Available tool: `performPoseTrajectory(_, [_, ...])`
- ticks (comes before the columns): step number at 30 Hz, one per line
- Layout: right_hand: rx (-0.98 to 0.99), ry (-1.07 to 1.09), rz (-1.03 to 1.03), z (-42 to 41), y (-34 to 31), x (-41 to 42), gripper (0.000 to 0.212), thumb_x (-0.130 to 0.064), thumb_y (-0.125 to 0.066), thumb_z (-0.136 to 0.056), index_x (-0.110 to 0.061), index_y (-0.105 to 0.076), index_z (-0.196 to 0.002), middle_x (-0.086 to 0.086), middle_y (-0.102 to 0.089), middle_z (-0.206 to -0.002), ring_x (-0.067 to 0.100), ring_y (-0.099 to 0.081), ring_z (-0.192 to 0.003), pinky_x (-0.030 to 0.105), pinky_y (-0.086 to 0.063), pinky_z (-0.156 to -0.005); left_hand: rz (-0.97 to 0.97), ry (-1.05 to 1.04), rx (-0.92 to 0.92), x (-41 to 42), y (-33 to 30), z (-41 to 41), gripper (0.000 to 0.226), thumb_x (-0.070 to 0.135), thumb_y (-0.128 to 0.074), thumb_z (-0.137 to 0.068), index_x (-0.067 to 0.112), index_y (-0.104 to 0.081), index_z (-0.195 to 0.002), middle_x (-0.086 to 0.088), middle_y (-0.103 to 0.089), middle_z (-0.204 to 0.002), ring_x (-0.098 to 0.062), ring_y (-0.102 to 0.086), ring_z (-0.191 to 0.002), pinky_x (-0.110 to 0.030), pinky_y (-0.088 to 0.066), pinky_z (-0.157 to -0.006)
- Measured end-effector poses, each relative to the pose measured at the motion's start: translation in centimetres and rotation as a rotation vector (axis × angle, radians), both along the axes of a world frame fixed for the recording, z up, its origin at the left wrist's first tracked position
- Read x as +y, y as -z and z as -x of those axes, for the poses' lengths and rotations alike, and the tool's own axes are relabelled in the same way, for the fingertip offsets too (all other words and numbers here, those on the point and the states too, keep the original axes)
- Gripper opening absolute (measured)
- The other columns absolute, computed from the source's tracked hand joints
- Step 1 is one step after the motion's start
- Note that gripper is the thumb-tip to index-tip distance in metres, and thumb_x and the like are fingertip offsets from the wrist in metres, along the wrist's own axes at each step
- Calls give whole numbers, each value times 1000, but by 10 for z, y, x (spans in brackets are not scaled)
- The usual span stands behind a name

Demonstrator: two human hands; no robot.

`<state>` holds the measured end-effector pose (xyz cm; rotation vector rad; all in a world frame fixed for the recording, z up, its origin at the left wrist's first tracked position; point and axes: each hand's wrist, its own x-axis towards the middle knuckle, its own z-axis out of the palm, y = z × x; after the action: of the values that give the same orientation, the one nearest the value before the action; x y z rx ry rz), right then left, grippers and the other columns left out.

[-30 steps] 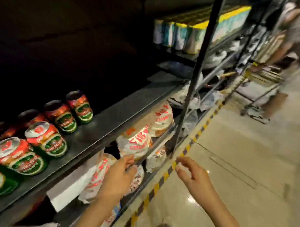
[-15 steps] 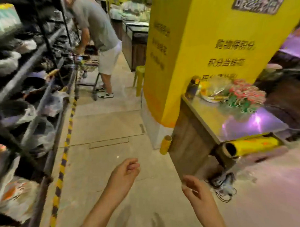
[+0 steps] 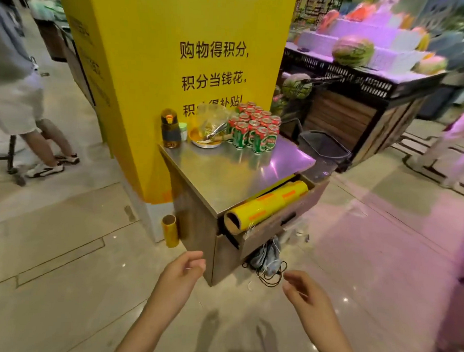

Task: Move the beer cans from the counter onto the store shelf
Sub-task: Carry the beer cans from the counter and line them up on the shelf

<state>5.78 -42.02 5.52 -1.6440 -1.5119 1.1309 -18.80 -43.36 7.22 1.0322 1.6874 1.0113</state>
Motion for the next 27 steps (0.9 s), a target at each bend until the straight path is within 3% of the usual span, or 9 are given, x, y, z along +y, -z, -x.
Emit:
performPoseTrajectory(9, [-5,-71,-65,-18,-21,164,24,-23,-57,-91,-25,-59,-114,-13,-62,-110,-4,-56,-101,10,-41,-81,-7,11,15,157,14,-19,18,20,-53,-92,25,-61,-107,7,-63,-106,-15,-56,-107,-31,-42,-90])
performPoseTrajectory(13, [34,-5,-72,-54,-26,218,19,-16,-59,-90,-29,-61,-104,-17,-63,-103,-13,-55,-94,3,-41,-75,-13,90,-20,237,10,-57,11,18,-61,-88,25,-63,-96,6,-65,-98,-15,-59,-102,-27,-43,-85])
performPoseTrajectory(18, [-38,81,-19,-119,-5,279,20,-23,-60,-89,-29,-61,-109,-14,-63,-111,3,-56,-108,25,-45,-92,-23,185,-62,325,5,-123,9,17,-60,-89,25,-59,-93,4,-66,-93,-12,-59,-91,-8,-41,-73])
performPoseTrajectory(24, [-71,-42,4,-167,13,398,22,-17,-58,-90,-22,-62,-111,-10,-65,-109,8,-59,-105,32,-47,-93,-65,90,-98,422,1,-187,13,9,-56,-90,20,-60,-97,9,-62,-85,-6,-57,-82,-2,-39,-61])
performPoseTrajectory(27, [-41,-181,-1,-174,13,465,17,-21,-60,-90,-29,-62,-105,-5,-66,-103,10,-61,-98,35,-49,-89,-61,-39,-94,458,4,-204,14,8,-56,-91,15,-60,-101,5,-62,-90,-5,-57,-87,1,-38,-67])
